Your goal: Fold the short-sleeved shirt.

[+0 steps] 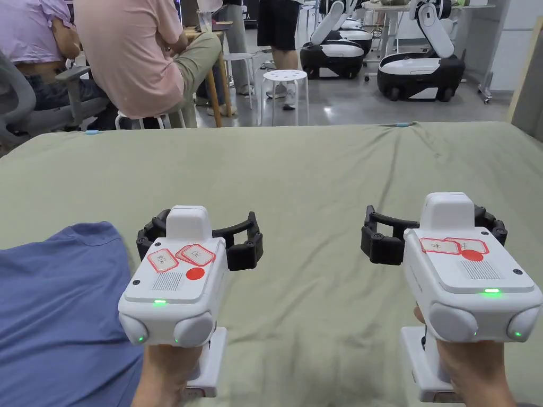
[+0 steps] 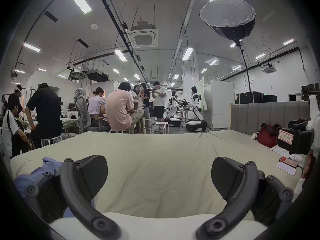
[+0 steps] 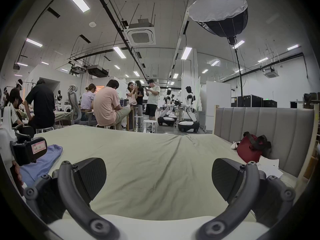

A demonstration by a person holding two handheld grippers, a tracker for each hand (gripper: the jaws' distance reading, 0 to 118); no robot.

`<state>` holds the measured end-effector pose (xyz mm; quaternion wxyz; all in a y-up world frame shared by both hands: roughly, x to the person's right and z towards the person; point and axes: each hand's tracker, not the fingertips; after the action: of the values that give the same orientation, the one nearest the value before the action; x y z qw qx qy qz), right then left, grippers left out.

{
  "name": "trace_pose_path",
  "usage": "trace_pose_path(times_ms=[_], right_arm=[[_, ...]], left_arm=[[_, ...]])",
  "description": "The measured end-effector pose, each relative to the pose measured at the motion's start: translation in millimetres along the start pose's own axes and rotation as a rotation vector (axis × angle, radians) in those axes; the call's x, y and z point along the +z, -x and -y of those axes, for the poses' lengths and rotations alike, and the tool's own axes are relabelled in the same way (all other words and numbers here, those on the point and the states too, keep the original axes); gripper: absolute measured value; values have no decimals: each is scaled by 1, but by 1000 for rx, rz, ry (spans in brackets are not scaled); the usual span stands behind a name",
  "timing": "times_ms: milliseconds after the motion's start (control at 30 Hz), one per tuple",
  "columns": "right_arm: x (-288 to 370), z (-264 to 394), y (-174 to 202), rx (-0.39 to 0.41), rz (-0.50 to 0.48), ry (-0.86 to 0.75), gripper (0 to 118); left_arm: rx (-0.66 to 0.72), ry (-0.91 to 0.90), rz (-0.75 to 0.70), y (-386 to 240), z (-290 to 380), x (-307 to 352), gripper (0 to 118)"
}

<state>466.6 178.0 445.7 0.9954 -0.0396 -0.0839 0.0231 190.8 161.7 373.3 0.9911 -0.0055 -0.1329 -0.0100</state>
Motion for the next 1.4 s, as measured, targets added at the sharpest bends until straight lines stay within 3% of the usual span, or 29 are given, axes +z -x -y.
trace_pose_path(times_ms=[1400], right_arm=[[2, -2, -2, 3, -10, 5, 118]], left_arm=[[-4, 1, 4, -5, -2, 2, 118]])
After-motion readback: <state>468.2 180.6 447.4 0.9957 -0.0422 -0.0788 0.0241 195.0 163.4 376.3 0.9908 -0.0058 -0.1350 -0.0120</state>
